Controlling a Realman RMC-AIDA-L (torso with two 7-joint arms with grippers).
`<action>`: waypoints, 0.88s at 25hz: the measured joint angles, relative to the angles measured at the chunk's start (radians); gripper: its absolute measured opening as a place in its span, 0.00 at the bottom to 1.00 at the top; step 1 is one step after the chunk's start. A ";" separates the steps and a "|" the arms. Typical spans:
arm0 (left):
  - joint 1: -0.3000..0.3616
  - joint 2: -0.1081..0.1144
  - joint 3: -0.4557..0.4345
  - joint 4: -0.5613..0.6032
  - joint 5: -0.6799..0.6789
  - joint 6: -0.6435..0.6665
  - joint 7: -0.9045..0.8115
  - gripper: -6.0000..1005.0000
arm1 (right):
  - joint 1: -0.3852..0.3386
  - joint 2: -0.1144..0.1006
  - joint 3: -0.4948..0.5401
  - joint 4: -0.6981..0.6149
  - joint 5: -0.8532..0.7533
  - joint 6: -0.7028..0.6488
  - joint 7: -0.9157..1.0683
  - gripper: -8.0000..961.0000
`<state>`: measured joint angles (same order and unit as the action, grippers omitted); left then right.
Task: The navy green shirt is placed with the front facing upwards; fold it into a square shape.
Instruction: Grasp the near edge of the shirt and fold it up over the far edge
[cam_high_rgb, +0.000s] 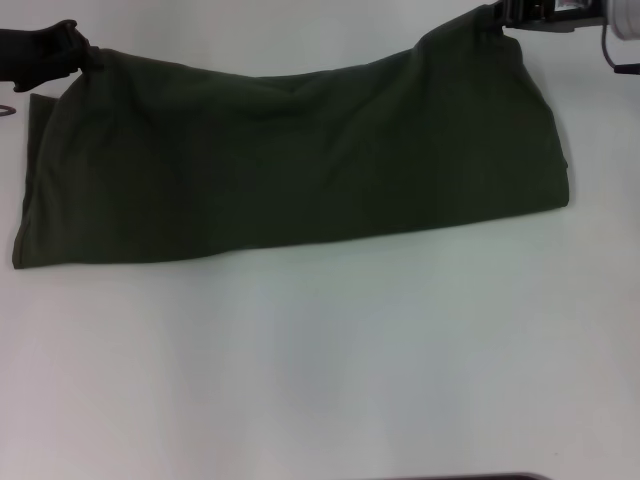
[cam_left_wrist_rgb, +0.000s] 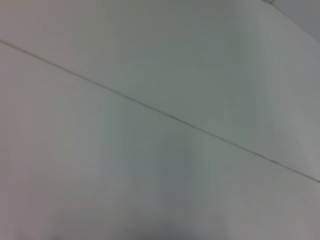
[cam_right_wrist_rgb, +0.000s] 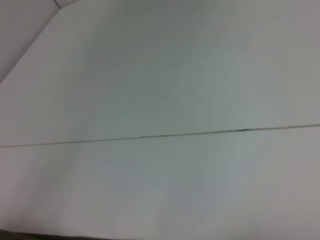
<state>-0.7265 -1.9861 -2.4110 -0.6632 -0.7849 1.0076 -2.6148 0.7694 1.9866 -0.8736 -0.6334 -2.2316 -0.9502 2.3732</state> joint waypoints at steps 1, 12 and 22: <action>0.000 -0.001 0.000 0.000 0.000 -0.001 0.000 0.06 | 0.001 0.003 -0.006 0.000 0.000 0.008 0.000 0.08; -0.006 -0.013 0.006 -0.002 0.013 -0.042 -0.021 0.06 | 0.017 0.018 -0.068 0.040 -0.012 0.107 0.000 0.09; 0.015 -0.013 -0.005 -0.014 0.010 -0.082 -0.078 0.06 | 0.019 0.020 -0.068 0.046 -0.030 0.151 0.001 0.09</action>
<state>-0.7119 -1.9991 -2.4155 -0.6769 -0.7748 0.9257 -2.6931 0.7881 2.0065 -0.9412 -0.5869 -2.2611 -0.7989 2.3742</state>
